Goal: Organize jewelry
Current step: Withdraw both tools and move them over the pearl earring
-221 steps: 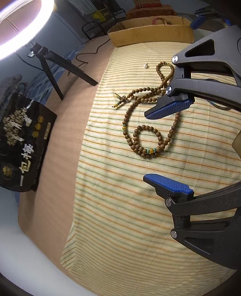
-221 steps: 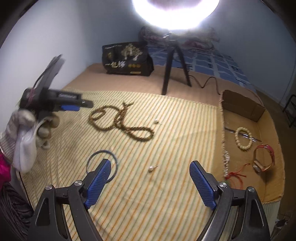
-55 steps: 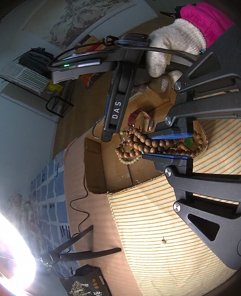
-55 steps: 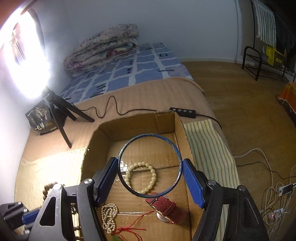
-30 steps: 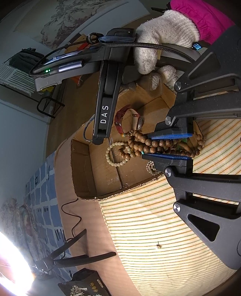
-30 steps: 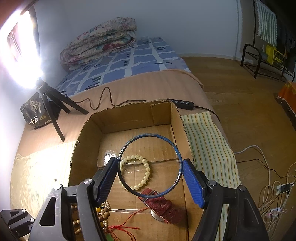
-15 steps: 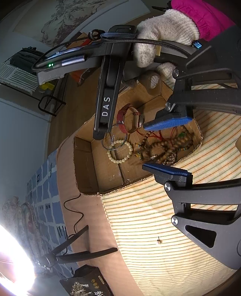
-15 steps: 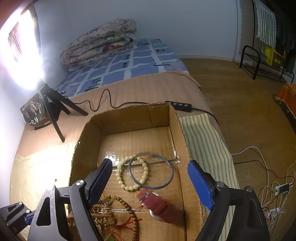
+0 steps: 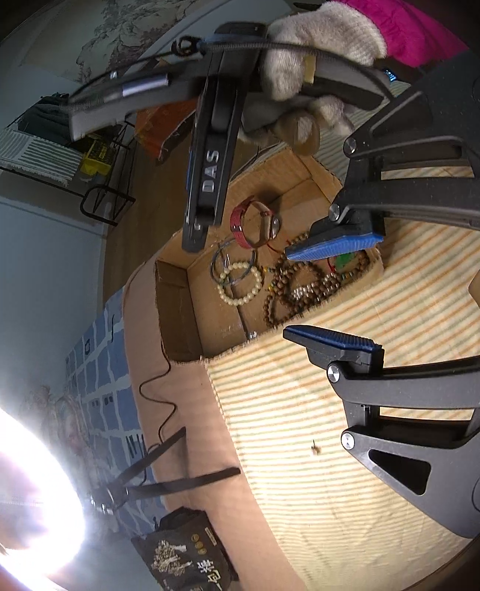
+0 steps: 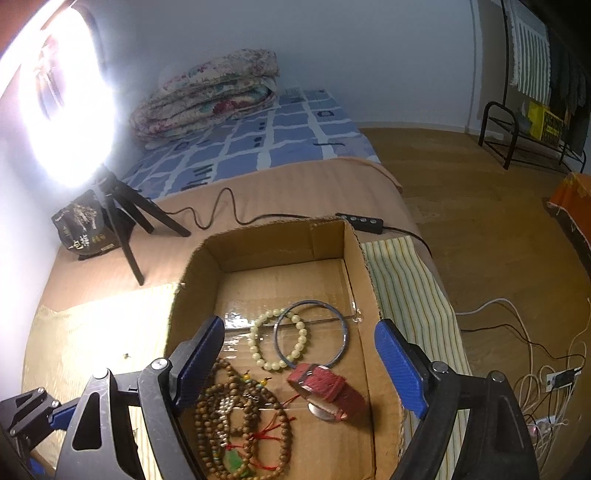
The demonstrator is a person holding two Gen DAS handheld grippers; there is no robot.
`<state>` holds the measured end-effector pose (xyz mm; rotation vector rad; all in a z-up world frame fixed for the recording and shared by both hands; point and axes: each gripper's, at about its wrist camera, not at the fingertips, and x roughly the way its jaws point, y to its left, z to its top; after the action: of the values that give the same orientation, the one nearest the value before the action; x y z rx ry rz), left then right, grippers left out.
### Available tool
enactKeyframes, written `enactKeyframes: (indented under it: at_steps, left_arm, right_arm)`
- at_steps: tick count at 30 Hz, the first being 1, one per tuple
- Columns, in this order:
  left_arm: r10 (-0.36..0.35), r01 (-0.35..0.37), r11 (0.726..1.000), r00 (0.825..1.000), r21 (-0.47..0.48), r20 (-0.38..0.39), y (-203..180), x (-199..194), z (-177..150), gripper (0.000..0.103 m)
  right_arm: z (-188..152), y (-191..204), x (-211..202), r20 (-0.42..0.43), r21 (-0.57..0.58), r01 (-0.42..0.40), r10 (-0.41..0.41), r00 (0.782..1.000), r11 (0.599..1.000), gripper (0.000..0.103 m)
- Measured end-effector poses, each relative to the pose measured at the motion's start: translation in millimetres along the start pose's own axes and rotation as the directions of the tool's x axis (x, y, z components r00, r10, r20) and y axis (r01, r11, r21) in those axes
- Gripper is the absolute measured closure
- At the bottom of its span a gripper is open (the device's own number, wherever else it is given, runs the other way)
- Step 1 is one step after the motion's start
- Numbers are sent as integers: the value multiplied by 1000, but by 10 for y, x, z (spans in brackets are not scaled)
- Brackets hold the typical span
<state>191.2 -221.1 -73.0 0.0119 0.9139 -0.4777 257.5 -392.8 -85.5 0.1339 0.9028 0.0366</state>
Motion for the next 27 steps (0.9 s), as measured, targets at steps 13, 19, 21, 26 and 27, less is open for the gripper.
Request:
enactKeyframes:
  at_steps: [13, 19, 21, 26, 27]
  left_arm:
    - [130, -128, 991, 989, -22, 65, 639, -410, -176, 52]
    - [165, -160, 984, 985, -78, 53, 1034, -530, -250, 52]
    - [168, -163, 983, 984, -87, 58, 1127, -558, -274, 52]
    - [160, -154, 982, 986, -111, 48, 1307, -540, -320, 53]
    - [157, -150, 982, 987, -117, 45, 1346, -523, -336, 53]
  right_arm:
    - [-159, 377, -531, 76, -63, -73, 77, 994, 995, 17]
    - [-361, 680, -673, 70, -117, -129, 138, 988, 985, 17]
    - [-444, 810, -713, 63, -137, -157, 166, 984, 978, 17]
    - [-704, 1141, -722, 27, -183, -210, 218, 976, 960, 17]
    - [-772, 1213, -707, 18, -198, -212, 220, 975, 957, 18]
